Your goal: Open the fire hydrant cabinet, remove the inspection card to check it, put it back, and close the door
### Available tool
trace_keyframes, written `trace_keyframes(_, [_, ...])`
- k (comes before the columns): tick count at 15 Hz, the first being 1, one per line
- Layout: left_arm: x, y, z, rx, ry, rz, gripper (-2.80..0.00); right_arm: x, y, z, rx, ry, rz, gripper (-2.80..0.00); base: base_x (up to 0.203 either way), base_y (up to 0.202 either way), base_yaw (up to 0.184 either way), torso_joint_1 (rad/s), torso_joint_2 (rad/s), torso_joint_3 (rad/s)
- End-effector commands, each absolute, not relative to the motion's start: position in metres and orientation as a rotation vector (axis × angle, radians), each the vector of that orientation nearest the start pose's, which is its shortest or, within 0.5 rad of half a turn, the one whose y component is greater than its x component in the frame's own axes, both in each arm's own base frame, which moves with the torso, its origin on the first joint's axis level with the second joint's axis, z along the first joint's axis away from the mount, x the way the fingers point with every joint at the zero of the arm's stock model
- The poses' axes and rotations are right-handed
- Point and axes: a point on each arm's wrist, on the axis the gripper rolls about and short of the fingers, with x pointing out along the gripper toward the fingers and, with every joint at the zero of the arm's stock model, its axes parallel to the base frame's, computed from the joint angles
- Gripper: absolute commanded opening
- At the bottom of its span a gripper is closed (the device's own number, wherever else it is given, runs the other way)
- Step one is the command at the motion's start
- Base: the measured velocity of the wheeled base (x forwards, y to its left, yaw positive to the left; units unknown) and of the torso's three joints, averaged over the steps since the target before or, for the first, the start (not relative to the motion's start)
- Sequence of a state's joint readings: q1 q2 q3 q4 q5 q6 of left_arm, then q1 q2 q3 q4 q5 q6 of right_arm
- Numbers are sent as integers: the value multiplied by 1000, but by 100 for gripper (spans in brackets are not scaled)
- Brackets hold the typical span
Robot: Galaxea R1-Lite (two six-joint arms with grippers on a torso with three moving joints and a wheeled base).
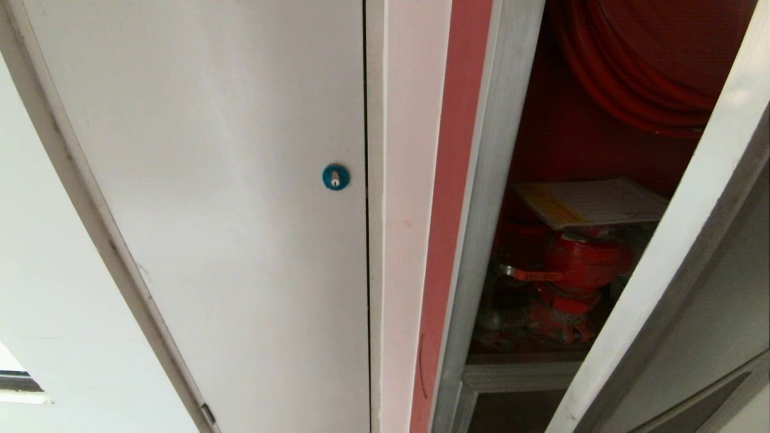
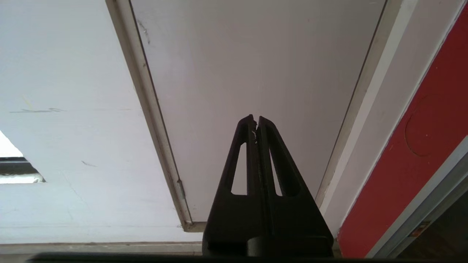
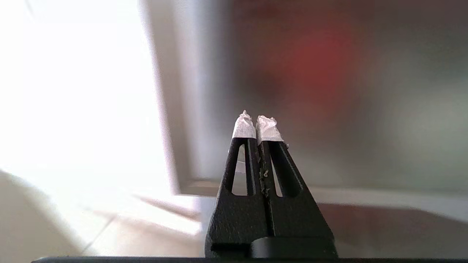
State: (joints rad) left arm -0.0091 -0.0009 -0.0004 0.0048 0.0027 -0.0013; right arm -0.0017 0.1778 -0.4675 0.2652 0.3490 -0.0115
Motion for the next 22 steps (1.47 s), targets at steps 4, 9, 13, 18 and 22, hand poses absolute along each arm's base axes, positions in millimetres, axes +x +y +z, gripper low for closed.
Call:
trace_keyframes(4, [-23, 0, 75, -2, 4, -6, -280, -12, 12, 217, 17, 113, 572, -280, 0, 0, 0, 0, 0, 0])
trace_keyframes(9, [-23, 0, 75, -2, 3, -6, -280, 23, 15, 261, 19, 101, 702, -280, 0, 0, 0, 0, 0, 0])
trace_keyframes(13, [-23, 0, 75, -2, 5, -6, -280, 43, 16, 284, 27, 107, 803, -280, 0, 0, 0, 0, 0, 0])
trace_keyframes(18, [-23, 0, 75, -2, 3, -6, -280, 71, 24, 293, 14, 151, 891, -280, 0, 0, 0, 0, 0, 0])
trace_keyframes(22, [-23, 0, 75, -2, 5, -6, -280, 101, 32, 296, -15, 175, 856, -280, 0, 0, 0, 0, 0, 0])
